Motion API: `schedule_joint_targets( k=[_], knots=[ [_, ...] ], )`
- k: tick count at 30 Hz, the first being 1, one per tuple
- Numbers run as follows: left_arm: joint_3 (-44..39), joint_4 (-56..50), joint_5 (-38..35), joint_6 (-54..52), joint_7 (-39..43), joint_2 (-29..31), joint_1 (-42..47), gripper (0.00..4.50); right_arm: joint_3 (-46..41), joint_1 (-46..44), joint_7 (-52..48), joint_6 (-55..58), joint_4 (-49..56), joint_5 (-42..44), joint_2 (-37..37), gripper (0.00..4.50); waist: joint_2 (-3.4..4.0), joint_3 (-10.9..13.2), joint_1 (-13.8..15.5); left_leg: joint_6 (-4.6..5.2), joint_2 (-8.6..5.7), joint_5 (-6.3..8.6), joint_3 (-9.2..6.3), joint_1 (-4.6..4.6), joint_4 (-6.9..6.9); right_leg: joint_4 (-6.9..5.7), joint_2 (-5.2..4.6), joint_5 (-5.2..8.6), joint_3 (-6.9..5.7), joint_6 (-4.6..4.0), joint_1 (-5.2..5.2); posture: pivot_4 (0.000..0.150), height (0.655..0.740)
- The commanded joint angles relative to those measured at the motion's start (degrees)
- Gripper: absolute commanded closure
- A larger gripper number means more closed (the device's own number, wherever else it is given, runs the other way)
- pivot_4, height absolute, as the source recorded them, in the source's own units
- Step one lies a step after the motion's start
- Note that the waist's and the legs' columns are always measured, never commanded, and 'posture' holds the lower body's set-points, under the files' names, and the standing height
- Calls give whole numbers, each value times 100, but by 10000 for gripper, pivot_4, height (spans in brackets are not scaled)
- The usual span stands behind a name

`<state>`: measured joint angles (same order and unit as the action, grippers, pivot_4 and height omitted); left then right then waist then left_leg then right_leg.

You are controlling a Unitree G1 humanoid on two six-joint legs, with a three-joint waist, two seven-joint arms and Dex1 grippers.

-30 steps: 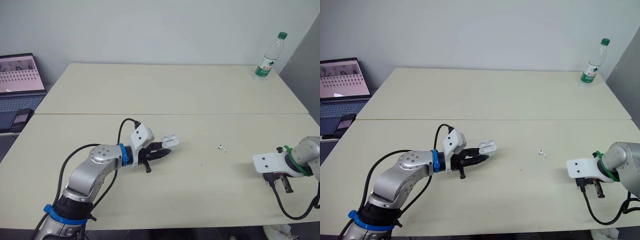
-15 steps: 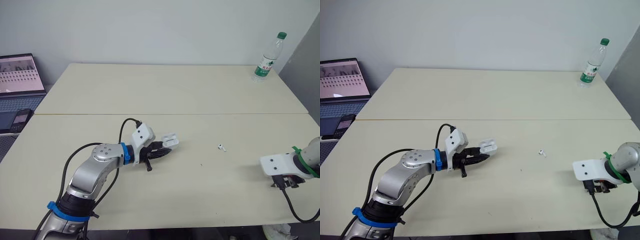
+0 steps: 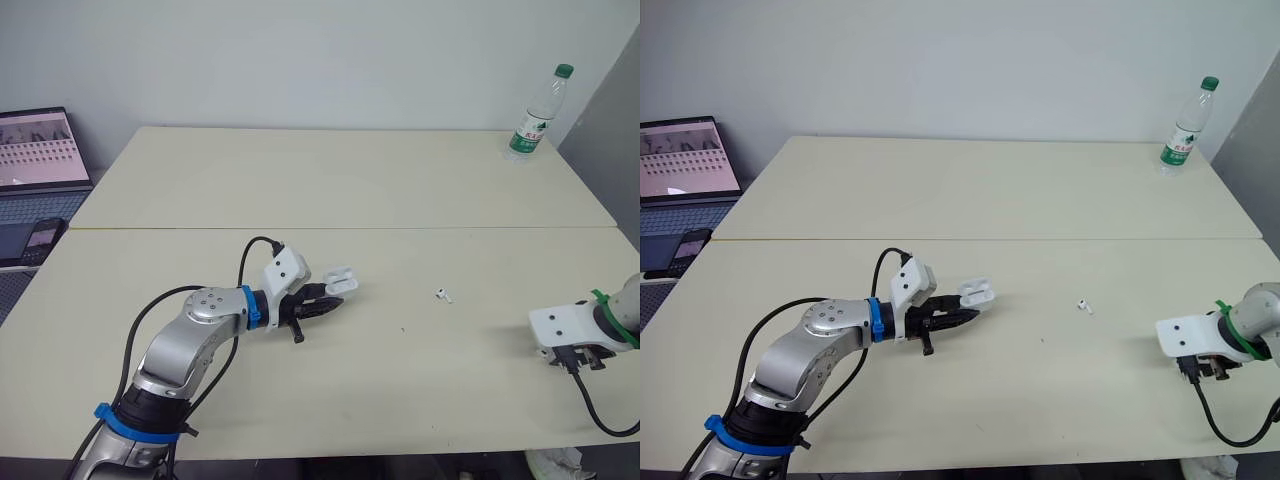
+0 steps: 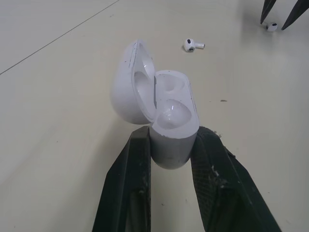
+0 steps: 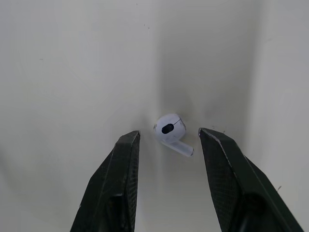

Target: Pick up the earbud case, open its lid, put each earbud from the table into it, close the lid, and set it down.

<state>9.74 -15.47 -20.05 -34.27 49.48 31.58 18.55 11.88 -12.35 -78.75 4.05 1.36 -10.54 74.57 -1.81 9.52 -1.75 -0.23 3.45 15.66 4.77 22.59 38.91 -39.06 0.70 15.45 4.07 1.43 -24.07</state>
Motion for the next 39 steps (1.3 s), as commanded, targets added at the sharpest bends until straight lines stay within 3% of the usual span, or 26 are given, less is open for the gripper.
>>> schedule_joint_targets(
  k=[1, 10, 13, 16, 24, 30, 39],
  knots=[
    [-45, -262, -28, 88, -33, 3, -9, 37217, -32, -126, -70, -79, -42, -19, -42, 25157, 0, 0, 0, 0, 0, 0, 0, 0, 0, 0, 0, 0, 1, 0, 0, 1500, 7362],
    [-54, -330, -33, 69, -74, 21, -61, 37217, 28, -138, -193, -111, -55, -62, -53, 25157, 2, -1, 0, 0, 0, 0, 0, 0, 1, -1, 0, 0, 0, 0, 0, 1500, 7362],
    [-53, -323, -27, 71, -74, 30, -51, 37217, 43, -169, -199, -92, -58, -72, -79, 30600, 2, -1, 0, 0, 0, 0, 0, 0, 1, -2, 0, 0, 1, 0, 0, 1500, 7362],
    [-56, -327, -31, 63, -74, 33, -37, 37217, 43, -172, -196, -67, -43, -76, -99, 40275, 2, -1, 1, 0, 0, 0, 0, 0, 2, -2, 0, 0, 0, 0, 0, 1500, 7362],
    [-80, -200, 41, 218, -151, -53, 73, 37217, -174, -182, -55, 354, 71, 157, -284, 40753, 2, -2, 0, 0, 0, 0, 0, -1, 3, -3, 0, -1, 0, 0, 1, 1500, 7362],
    [-27, 531, 385, 956, -615, -691, 494, 37217, -950, -780, 606, 2927, 847, 1331, -1506, 40753, 5, -5, -11, -10, 3, -8, 1, -8, 8, -6, 9, -19, 8, -1, 5, 1500, 7362],
    [160, 2085, 1016, 2248, -1515, -2189, 1274, 37217, -2488, -1532, 2485, 6328, 2036, 2926, -3661, 40753, 7, -10, 47, -14, -5, -10, -10, 21, 8, 3, 2, -25, 2, 5, -2, 1500, 7362]
  ],
)
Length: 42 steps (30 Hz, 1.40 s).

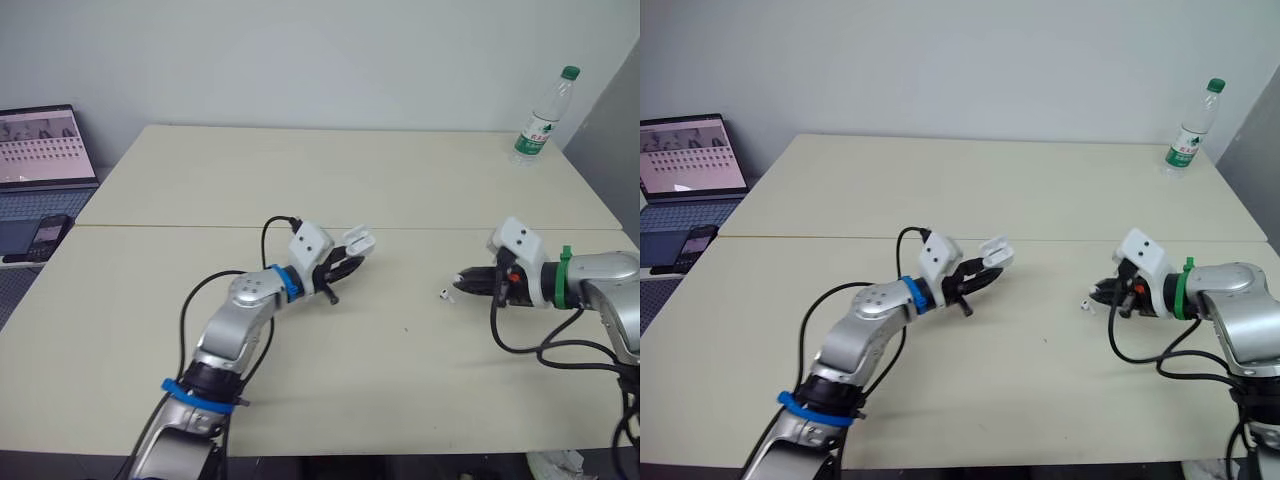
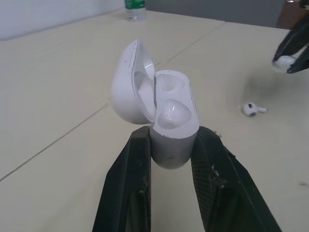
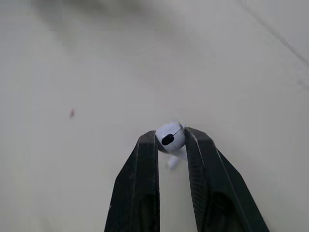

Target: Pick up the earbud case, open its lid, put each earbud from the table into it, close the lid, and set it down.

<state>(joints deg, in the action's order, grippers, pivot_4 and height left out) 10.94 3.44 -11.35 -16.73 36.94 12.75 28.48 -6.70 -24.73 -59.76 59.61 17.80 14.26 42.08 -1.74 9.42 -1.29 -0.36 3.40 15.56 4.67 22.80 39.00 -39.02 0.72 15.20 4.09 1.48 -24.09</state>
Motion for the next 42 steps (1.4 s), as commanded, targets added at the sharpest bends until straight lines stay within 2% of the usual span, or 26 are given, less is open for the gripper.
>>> schedule_joint_targets(
  k=[1, 7, 12, 16, 22, 33, 42],
  knots=[
    [52, 388, 209, 676, -349, -474, 380, 37217, -875, -412, 843, 1049, 460, 598, -755, 40753, 0, 0, 1, 0, -3, 0, 3, 3, 0, 0, -1, -1, 2, 2, -4, 1500, 7362],
    [65, 1275, 539, 1573, -624, -1047, 733, 37217, -2279, -1131, 2290, 2238, 755, 1080, -2625, 40753, 6, -3, -23, 0, -1, 0, 1, 2, -4, -3, 1, -3, 0, 4, -6, 1500, 7362],
    [29, 1762, 662, 2138, -709, -1261, 907, 37217, -3151, -1593, 2954, 2692, 1032, 1572, -3738, 40753, 9, -4, -38, 1, 2, 0, 1, 5, -7, -3, 6, -3, -1, 4, -10, 1500, 7362],
    [41, 1859, 696, 2296, -773, -1403, 932, 37217, -3243, -1674, 3331, 2711, 1238, 1800, -4214, 40753, 9, -4, -41, 1, 0, 0, 0, 9, -7, -1, 4, -3, -4, 4, -11, 1500, 7362],
    [25, 1680, 582, 2171, -699, -1516, 890, 37217, -2874, -1392, 3621, 2427, 1317, 2055, -4492, 40753, 10, -4, -55, 1, 0, 1, -1, 10, -9, 2, 5, -3, -4, 4, -11, 1500, 7362],
    [-55, 1032, 45, 1216, -169, -1403, 690, 37217, -2388, -1061, 3909, 1665, 925, 2354, -4246, 40753, 10, -4, -61, 1, 1, 1, -3, 9, -9, 3, 9, -2, -6, 5, -11, 1500, 7362],
    [-90, 880, -22, 1023, -132, -1369, 685, 37217, -2158, -858, 4141, 1349, 734, 2660, -4056, 40753, 9, -4, -59, 1, 2, 1, -3, 11, -10, 6, 8, -2, -5, 6, -11, 1500, 7362]
  ],
)
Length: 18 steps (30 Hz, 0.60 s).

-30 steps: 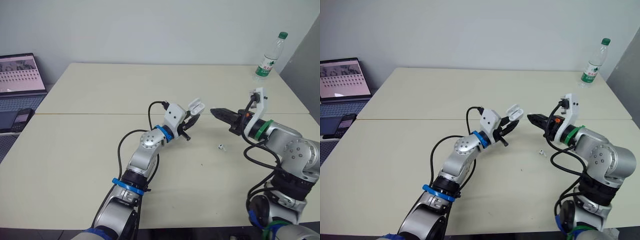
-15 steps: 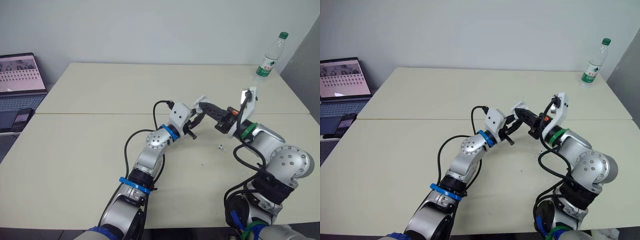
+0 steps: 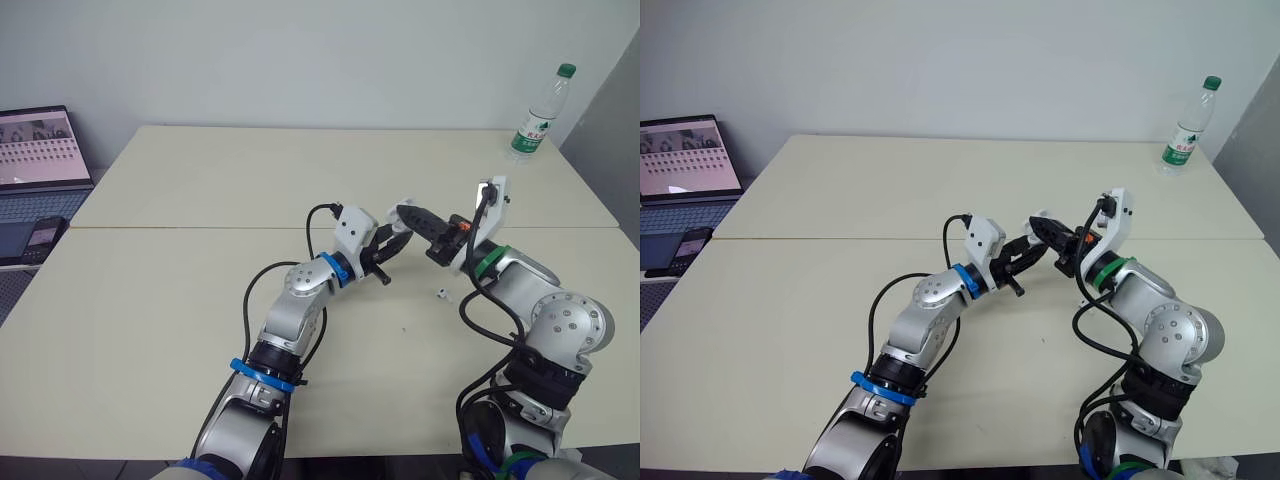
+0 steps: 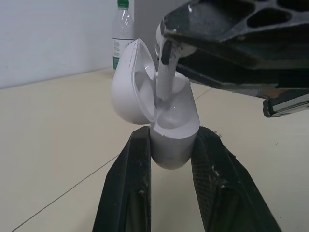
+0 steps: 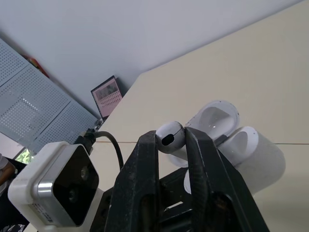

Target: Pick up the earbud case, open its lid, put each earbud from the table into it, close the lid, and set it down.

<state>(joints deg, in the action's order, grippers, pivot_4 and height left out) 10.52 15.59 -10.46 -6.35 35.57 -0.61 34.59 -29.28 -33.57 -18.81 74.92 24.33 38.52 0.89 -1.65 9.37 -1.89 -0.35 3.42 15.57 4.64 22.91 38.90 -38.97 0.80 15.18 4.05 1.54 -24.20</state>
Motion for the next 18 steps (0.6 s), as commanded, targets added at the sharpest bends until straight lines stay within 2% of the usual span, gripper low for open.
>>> schedule_joint_targets(
  k=[1, 18],
  knots=[
    [-46, -344, -116, -22, 6, -40, 72, 37217, 119, 49, 78, -203, 79, 282, 76, 40753, 0, 0, 0, 0, 0, 0, 0, 0, -1, 1, 0, 0, 0, 0, 0, 1500, 7362],
    [-49, -474, -194, -175, -19, -101, 91, 37217, 405, 322, 591, -410, -10, 804, 251, 40753, 0, 0, -1, 0, 2, 0, -2, 1, -5, 3, 1, 1, -1, 1, -1, 1500, 7362]
  ],
)
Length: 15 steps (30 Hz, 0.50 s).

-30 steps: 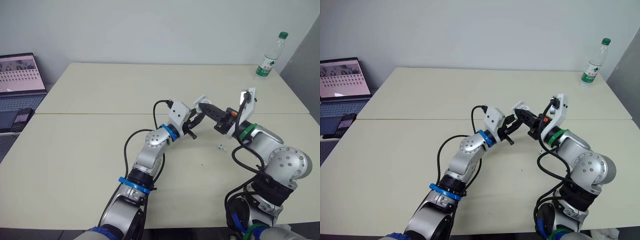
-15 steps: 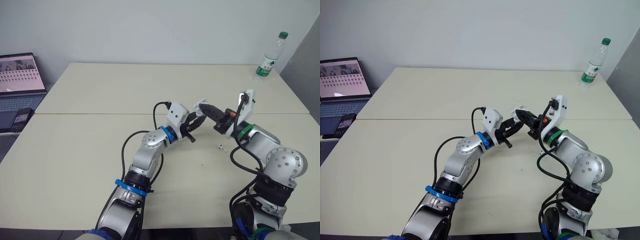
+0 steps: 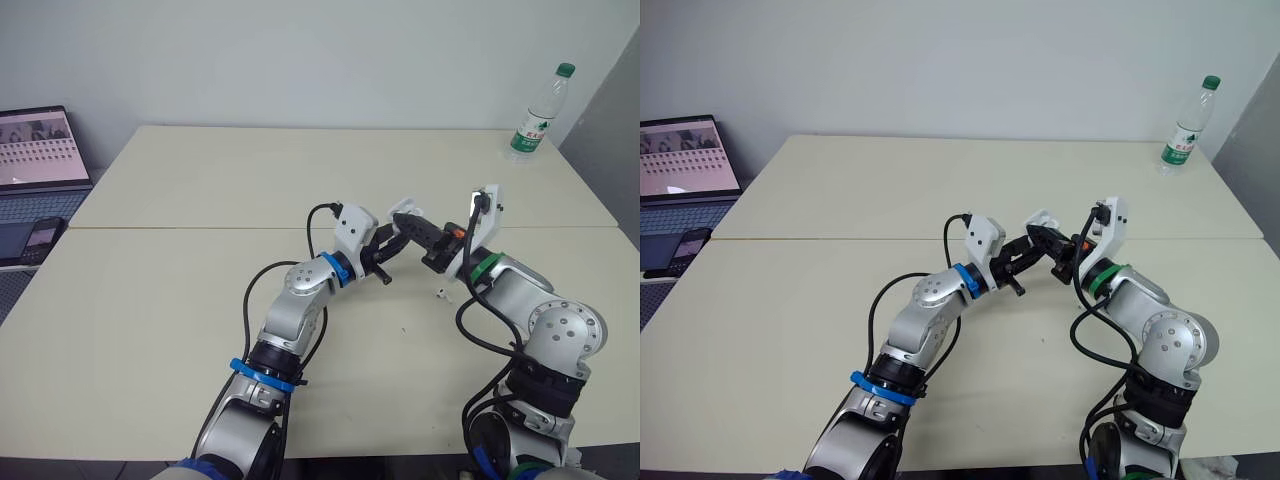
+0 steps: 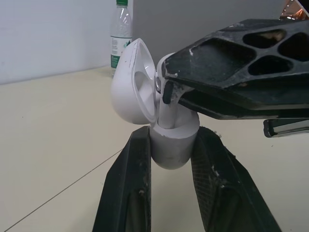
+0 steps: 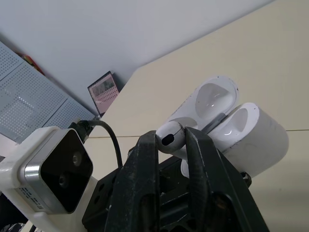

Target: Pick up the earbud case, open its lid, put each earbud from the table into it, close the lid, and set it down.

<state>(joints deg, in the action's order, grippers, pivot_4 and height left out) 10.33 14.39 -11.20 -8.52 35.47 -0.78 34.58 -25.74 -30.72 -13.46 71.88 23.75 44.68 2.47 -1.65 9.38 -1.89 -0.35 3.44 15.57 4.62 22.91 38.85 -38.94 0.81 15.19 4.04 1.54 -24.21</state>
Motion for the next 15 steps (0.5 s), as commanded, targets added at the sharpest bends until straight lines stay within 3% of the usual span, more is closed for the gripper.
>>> schedule_joint_targets(
  k=[1, 12, 15],
  knots=[
    [-34, -353, -121, 39, -12, -87, 90, 37217, 79, 54, 62, -142, 42, 199, 122, 40753, 0, 0, 1, 0, 0, 0, 0, 0, 0, 0, 0, 0, 0, 0, 0, 1500, 7362],
    [-50, -399, -108, -38, -24, -47, 14, 37217, -89, 19, 33, -357, 252, 1171, 671, 1762, -1, 1, 1, 1, -1, 1, 0, 3, -2, 8, -1, 1, 0, 1, 1, 1500, 7362],
    [-87, -412, -125, -91, -34, -14, 4, 37217, -213, -43, 73, -382, 226, 1479, 976, 310, -1, 1, 1, 1, 0, 1, -1, 3, -4, 8, 0, 1, 0, 1, 0, 1500, 7362]
  ],
)
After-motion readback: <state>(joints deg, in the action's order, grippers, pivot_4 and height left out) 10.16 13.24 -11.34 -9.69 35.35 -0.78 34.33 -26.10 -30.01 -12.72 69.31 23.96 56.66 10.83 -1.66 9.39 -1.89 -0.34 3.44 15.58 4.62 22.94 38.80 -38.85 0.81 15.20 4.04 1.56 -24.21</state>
